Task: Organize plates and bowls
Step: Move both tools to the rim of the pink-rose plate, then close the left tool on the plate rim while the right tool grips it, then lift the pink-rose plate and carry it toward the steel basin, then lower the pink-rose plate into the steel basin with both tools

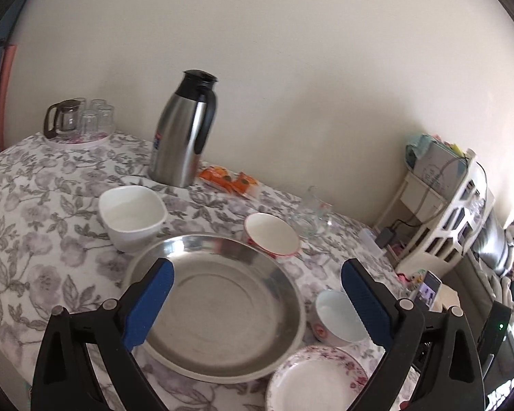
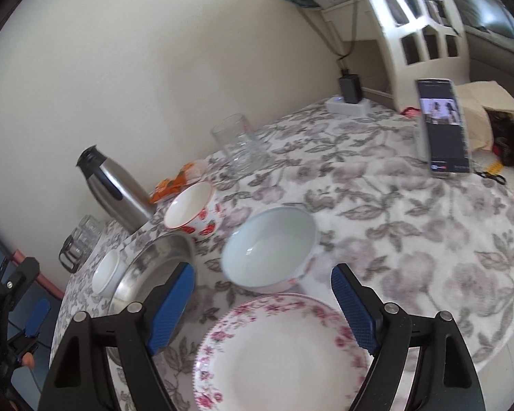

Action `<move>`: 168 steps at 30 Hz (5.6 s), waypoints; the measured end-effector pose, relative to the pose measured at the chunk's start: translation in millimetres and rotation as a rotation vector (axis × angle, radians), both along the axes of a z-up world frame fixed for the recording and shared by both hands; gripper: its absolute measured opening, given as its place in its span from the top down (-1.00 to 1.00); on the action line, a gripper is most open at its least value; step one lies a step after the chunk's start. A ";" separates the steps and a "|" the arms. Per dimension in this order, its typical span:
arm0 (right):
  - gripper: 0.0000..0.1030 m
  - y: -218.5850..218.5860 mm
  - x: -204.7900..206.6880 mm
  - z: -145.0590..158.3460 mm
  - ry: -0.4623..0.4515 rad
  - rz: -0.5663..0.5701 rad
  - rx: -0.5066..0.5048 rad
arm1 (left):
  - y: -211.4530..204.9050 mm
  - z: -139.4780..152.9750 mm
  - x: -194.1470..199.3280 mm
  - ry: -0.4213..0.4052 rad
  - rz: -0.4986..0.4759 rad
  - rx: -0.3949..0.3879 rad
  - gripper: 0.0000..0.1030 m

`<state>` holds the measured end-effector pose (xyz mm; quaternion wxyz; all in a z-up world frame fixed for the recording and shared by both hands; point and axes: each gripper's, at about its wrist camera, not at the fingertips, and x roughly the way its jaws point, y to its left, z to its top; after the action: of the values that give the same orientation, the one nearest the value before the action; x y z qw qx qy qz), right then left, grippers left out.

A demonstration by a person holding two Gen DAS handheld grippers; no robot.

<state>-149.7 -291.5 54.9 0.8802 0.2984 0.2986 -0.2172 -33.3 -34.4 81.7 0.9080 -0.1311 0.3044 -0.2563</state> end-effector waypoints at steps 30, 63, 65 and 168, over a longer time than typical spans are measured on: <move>-0.64 -20.6 -17.6 -69.9 0.336 -0.022 0.120 | -81.9 -97.3 -27.7 0.521 -0.284 0.318 -0.91; 0.38 -15.7 -10.9 -93.4 0.379 0.054 0.162 | -78.9 -145.1 -9.3 0.722 -0.281 0.291 0.64; 0.38 -13.7 -9.9 -92.6 0.383 0.058 0.152 | -78.4 -145.4 -9.3 0.725 -0.278 0.286 0.65; 0.67 66.0 103.6 -33.1 0.088 0.215 0.123 | 38.0 -89.1 97.9 0.544 -0.036 0.018 0.71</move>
<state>-46.1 -225.5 21.8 0.8644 0.3085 0.3798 -0.1158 64.6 3.6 -7.4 0.7893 -0.1815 0.5417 -0.2251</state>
